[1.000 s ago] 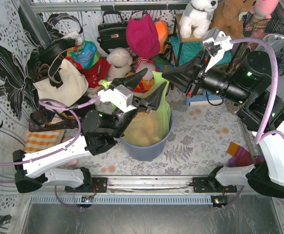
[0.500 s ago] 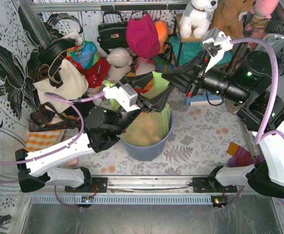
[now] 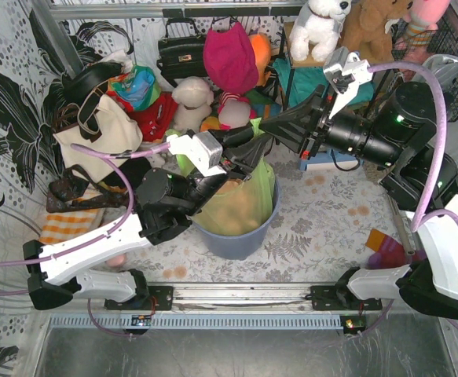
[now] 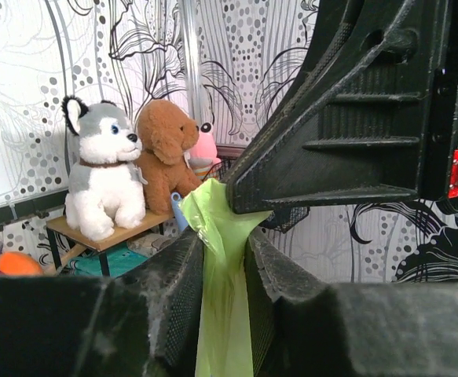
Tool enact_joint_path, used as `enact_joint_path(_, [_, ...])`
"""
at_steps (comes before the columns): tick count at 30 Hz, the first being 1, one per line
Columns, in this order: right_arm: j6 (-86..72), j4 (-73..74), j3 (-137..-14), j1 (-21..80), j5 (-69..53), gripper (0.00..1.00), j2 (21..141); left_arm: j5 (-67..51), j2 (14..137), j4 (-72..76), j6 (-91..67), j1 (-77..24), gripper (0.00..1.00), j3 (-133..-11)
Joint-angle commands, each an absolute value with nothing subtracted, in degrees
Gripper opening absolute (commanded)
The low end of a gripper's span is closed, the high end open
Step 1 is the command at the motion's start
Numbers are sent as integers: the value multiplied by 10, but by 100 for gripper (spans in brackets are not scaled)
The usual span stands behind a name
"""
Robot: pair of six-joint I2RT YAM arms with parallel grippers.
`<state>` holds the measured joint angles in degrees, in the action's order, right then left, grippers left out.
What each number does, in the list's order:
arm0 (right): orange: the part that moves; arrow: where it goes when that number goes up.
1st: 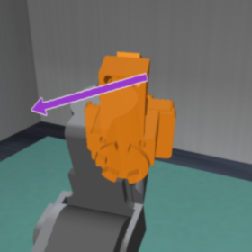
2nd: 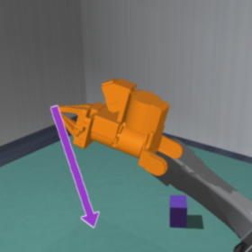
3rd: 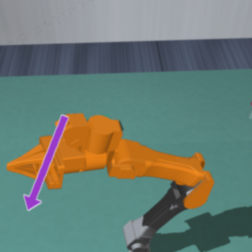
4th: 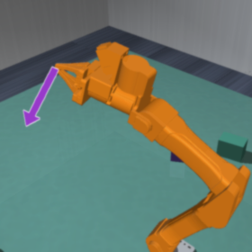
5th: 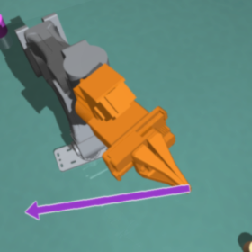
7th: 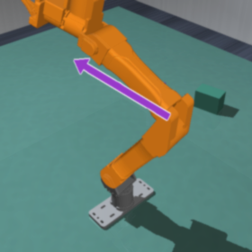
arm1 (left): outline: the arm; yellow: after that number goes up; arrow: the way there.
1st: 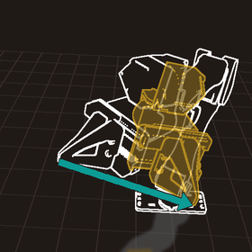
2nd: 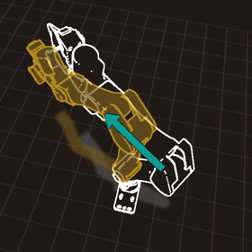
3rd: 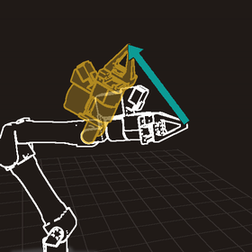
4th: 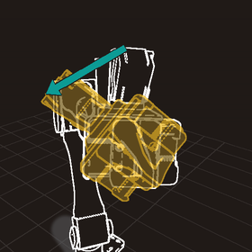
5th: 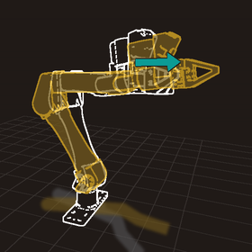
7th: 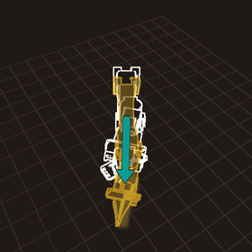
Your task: Tie the trash bag
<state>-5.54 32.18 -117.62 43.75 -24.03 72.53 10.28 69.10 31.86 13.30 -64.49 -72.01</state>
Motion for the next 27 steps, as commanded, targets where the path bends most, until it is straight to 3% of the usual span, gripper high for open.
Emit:
enact_joint_path(1, [-65,314,-1175,438,-253,0,727,86,678,309,128,-642,30,-743])
enact_joint_path(6, [-68,305,-1182,437,-252,0,731,59,672,283,126,-642,9,-747])
enact_joint_path(8, [-70,296,-1190,438,-248,17,734,44,667,280,123,-642,5,-740])
enact_joint_path(13, [-73,292,-1236,438,-271,40,766,-19,644,293,110,-642,4,-710])
enact_joint_path(27, [-65,319,-1396,438,-420,66,915,-145,624,191,84,-642,3,-714])
